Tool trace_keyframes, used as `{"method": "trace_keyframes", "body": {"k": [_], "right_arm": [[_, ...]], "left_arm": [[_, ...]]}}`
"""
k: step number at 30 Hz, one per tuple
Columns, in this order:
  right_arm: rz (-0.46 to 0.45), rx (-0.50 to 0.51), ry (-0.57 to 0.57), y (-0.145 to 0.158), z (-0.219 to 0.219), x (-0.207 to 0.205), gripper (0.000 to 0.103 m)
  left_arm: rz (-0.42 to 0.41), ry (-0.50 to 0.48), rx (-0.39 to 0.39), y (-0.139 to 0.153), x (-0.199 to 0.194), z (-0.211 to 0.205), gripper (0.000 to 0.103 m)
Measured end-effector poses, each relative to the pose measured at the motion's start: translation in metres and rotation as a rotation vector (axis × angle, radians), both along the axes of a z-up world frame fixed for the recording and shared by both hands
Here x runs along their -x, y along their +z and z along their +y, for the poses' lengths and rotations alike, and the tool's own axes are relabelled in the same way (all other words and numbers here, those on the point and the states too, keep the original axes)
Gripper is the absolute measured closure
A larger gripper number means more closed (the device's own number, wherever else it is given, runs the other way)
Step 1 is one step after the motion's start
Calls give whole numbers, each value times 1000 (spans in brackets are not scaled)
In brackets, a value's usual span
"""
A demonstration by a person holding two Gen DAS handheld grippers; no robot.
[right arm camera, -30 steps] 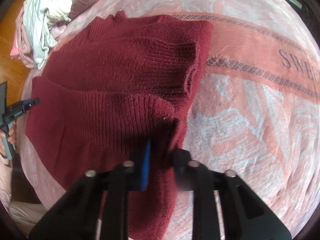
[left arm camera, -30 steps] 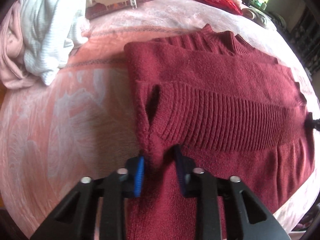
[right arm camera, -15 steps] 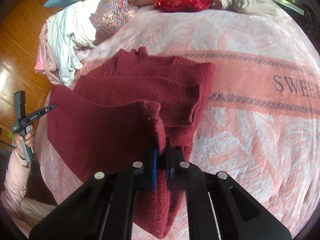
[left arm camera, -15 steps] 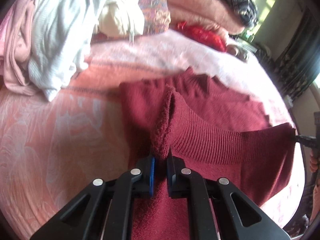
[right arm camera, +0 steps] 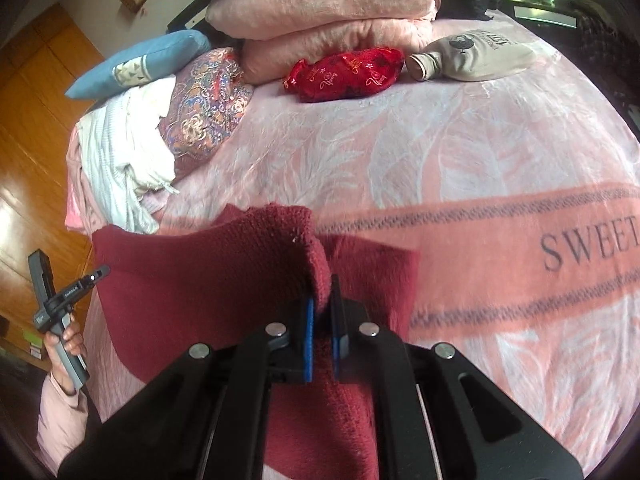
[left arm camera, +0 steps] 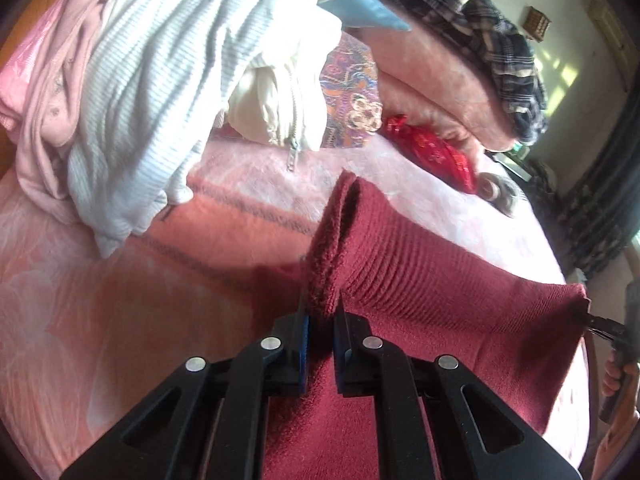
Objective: Fold small clothes
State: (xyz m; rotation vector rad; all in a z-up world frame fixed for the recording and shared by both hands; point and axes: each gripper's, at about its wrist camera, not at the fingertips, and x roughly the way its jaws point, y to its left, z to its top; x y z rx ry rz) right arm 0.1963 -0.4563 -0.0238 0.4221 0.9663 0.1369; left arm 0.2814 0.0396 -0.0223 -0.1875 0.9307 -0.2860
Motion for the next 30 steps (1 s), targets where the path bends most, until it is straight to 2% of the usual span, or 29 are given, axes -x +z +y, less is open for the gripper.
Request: {"method": "trace_keyframes", "body": {"k": [5, 12, 14, 15, 17, 19, 20, 21, 23, 26, 30], "right_arm": [[54, 9, -40, -33, -6, -42, 98], [147, 38, -64, -77, -11, -68, 97], [173, 54, -67, -89, -9, -71, 96], [191, 64, -72, -96, -7, -72, 90], [199, 79, -70, -101, -5, -69, 87], [195, 93, -59, -96, -4, -63, 83], [191, 101, -55, -90, -4, -56, 80], [184, 103, -54, -84, -5, -50, 70], [158, 110, -42, -68, -6, -32, 58], [159, 112, 7, -50, -6, 12, 56], [178, 47, 73, -48, 0, 74, 51]], "left_arm": [[30, 14, -30, -32, -33, -11, 94], [116, 27, -99, -85, -60, -16, 90], [126, 32, -113, -93, -60, -14, 79], [124, 33, -128, -95, -59, -14, 72], [117, 50, -179, -96, -56, -14, 33], [114, 48, -209, -93, -53, -12, 19], [119, 40, -206, -91, -51, -11, 18], [130, 33, -203, -89, -48, -9, 18], [148, 25, -197, -81, -39, -5, 12], [157, 5, -198, -67, -17, 3, 9], [145, -31, -226, -54, 29, 16, 8]]}}
